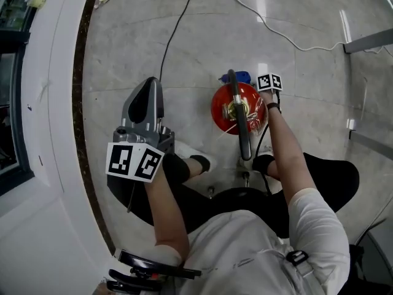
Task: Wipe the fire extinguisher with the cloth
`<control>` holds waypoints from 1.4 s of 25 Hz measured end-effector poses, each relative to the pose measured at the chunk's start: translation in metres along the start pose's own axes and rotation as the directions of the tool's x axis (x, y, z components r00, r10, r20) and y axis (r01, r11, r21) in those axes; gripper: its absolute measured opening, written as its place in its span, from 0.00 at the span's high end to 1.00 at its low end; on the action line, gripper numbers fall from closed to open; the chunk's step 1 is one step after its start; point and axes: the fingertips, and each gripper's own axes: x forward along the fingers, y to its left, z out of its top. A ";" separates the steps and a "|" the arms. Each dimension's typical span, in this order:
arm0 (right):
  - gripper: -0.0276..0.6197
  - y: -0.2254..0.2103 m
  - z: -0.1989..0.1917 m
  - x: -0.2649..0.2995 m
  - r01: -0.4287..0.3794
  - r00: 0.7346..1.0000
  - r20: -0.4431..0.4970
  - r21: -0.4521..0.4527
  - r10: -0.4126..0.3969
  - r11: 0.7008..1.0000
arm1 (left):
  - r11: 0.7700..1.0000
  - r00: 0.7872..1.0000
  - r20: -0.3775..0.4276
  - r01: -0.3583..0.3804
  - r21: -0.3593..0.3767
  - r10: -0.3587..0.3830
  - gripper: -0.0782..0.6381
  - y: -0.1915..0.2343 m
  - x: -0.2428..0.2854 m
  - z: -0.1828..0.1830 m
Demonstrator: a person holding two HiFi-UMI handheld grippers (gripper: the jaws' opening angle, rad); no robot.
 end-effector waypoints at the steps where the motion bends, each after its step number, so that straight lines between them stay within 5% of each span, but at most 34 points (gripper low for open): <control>1: 0.86 -0.001 0.000 0.001 0.037 0.999 -0.020 -0.041 -0.038 0.998 | 1.000 1.000 0.002 0.000 -0.002 0.000 0.89 0.002 0.000 0.001; 4: 0.86 0.015 0.016 -0.011 0.093 0.989 -0.094 -0.188 -0.112 0.978 | 1.000 1.000 0.028 -0.003 -0.023 0.004 0.89 0.008 -0.002 0.009; 7: 0.86 0.097 0.073 -0.054 -0.033 0.996 -0.092 -0.335 0.003 0.942 | 0.997 0.997 0.078 0.016 -0.069 -0.011 0.89 0.015 -0.006 0.026; 9: 0.86 0.182 0.109 -0.089 -0.161 0.983 -0.157 -0.476 0.096 0.865 | 0.994 0.992 0.122 0.048 -0.095 -0.037 0.89 0.021 -0.010 0.042; 11: 0.85 0.271 0.113 -0.120 -0.340 0.924 -0.340 -0.525 0.174 0.780 | 0.993 0.986 0.159 0.064 -0.102 -0.047 0.89 0.026 -0.015 0.054; 13: 0.85 0.361 0.088 -0.141 -0.588 0.766 -0.590 -0.485 0.253 0.647 | 0.995 0.984 0.176 0.047 -0.084 -0.032 0.89 0.035 -0.020 0.059; 16: 0.85 0.436 0.038 -0.158 -0.835 0.439 -0.863 -0.291 0.248 0.467 | 0.997 0.987 0.159 -0.012 -0.080 0.025 0.89 0.054 -0.026 0.050; 18: 0.85 0.445 0.008 -0.154 -0.897 0.213 -0.964 -0.127 0.161 0.424 | 0.993 0.987 0.141 -0.064 -0.100 0.078 0.89 0.067 -0.032 0.038; 20: 0.85 0.424 -0.014 -0.135 -0.878 0.022 -1.000 -0.013 0.012 0.479 | 0.987 0.983 0.133 -0.109 -0.115 0.124 0.89 0.081 -0.036 0.028; 23: 0.85 0.354 -0.041 -0.106 -0.762 -0.256 -0.940 0.053 -0.226 0.645 | 0.977 0.975 0.114 -0.175 -0.125 0.189 0.89 0.097 -0.041 0.011; 25: 0.85 0.302 -0.056 -0.082 -0.703 -0.371 -0.871 0.038 -0.321 0.710 | 0.966 0.969 0.081 -0.224 -0.127 0.236 0.89 0.104 -0.045 -0.002; 27: 0.85 0.249 -0.065 -0.049 -0.699 -0.386 -0.824 -0.032 -0.415 0.714 | 0.957 0.962 0.050 -0.259 -0.132 0.268 0.89 0.111 -0.047 -0.014; 32: 0.85 0.131 -0.074 0.030 -0.749 -0.279 -0.748 -0.222 -0.602 0.624 | 0.928 0.941 -0.005 -0.333 -0.164 0.337 0.89 0.125 -0.048 -0.046; 33: 0.85 0.112 -0.073 0.041 -0.771 -0.258 -0.707 -0.261 -0.659 0.581 | 0.921 0.934 -0.013 -0.354 -0.162 0.357 0.89 0.127 -0.050 -0.051; 35: 0.85 0.072 -0.065 0.061 -0.826 -0.201 -0.570 -0.339 -0.797 0.450 | 0.907 0.920 -0.029 -0.389 -0.158 0.390 0.89 0.129 -0.053 -0.060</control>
